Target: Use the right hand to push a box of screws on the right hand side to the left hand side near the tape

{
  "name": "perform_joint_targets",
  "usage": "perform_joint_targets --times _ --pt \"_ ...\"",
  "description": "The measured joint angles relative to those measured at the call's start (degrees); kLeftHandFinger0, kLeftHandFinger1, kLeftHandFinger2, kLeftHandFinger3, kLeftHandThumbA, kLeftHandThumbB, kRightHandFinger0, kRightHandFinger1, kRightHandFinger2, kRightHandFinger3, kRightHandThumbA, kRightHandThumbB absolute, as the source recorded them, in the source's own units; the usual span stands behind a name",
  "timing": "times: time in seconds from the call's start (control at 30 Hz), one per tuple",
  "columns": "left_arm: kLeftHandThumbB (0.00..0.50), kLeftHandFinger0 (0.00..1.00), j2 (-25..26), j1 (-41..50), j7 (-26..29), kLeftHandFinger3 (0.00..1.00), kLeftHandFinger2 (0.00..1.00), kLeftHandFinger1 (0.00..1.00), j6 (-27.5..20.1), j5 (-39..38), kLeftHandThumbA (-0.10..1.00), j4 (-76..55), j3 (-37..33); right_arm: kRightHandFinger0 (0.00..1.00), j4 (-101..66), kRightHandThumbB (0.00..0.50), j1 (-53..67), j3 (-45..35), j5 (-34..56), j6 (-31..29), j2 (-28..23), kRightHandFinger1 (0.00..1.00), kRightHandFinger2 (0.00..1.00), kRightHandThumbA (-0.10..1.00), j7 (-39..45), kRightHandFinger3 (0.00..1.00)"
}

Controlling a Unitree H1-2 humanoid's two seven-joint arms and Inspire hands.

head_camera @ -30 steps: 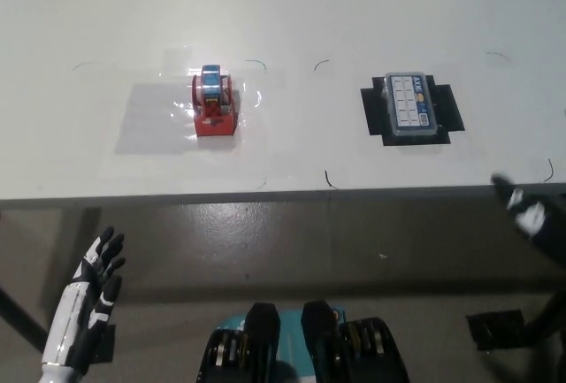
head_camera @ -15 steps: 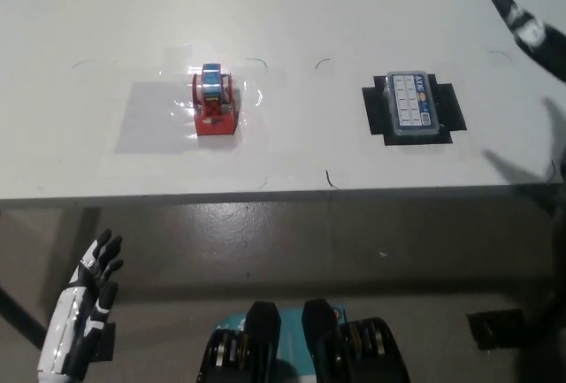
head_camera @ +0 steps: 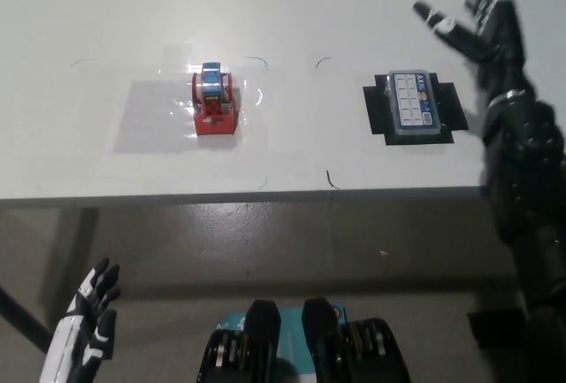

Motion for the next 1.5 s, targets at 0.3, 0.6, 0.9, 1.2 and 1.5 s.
perform_joint_targets --times 0.3,0.6,0.9,1.2,1.5 --pt "0.07 1.0 -0.2 1.9 -0.2 1.0 1.0 1.0 -0.2 -0.2 0.9 -1.3 -0.1 1.0 20.5 0.229 -4.9 -1.6 2.0 -5.5 2.5 1.0 1.0 1.0 0.0 1.0" --pt "0.084 1.0 -0.2 2.5 -0.4 1.0 1.0 1.0 -0.2 -0.5 0.9 -1.4 -0.1 1.0 23.8 0.251 -5.2 -3.2 3.7 -9.7 2.7 1.0 1.0 1.0 -0.2 1.0" --pt "0.067 1.0 -0.2 3.5 -0.5 1.0 1.0 1.0 -0.4 -0.6 0.89 -2.0 -0.1 1.0 24.0 0.251 -4.3 -3.1 4.2 -12.0 2.7 1.0 1.0 1.0 -0.8 1.0" --pt "0.07 1.0 -0.3 4.5 -0.6 1.0 1.0 1.0 -1.3 -0.6 0.9 -2.0 -0.1 1.0 23.9 0.249 -3.9 -2.0 4.0 -13.3 2.7 1.0 1.0 1.0 -1.7 1.0" --pt "0.074 1.0 -0.3 5.0 -1.0 1.0 0.98 1.0 -1.9 -0.6 0.9 -2.0 -0.1 1.0 23.0 0.241 -2.9 -0.9 3.8 -14.2 2.7 1.0 1.0 1.0 -2.4 1.0"
